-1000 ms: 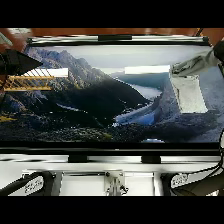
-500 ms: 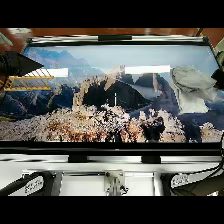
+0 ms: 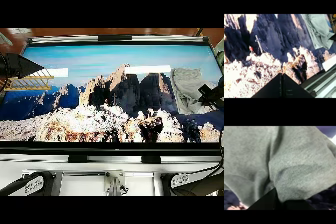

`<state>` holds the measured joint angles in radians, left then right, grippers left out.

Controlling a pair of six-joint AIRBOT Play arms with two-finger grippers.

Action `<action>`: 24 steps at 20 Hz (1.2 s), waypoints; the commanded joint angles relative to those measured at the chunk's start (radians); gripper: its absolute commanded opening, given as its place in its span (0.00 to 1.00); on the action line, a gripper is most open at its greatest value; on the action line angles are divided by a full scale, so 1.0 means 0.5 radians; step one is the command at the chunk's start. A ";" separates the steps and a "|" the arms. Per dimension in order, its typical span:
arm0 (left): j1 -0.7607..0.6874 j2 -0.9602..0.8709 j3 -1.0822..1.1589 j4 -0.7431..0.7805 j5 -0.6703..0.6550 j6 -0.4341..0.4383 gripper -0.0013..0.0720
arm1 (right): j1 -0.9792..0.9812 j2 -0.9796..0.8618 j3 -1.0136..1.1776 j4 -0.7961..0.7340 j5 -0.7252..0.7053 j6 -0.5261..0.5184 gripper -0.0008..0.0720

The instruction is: Fold the shirts.

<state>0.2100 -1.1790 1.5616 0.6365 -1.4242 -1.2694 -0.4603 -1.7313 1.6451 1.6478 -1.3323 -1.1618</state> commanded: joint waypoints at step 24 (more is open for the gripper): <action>-0.898 -0.402 0.012 1.830 0.067 -0.495 0.15 | 0.663 0.378 0.466 0.013 -0.238 -0.638 0.80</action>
<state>-0.1097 -1.3128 1.5654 1.2522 -1.3354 -1.4200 -0.2287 -1.4807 1.8740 1.5997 -1.2846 -1.4345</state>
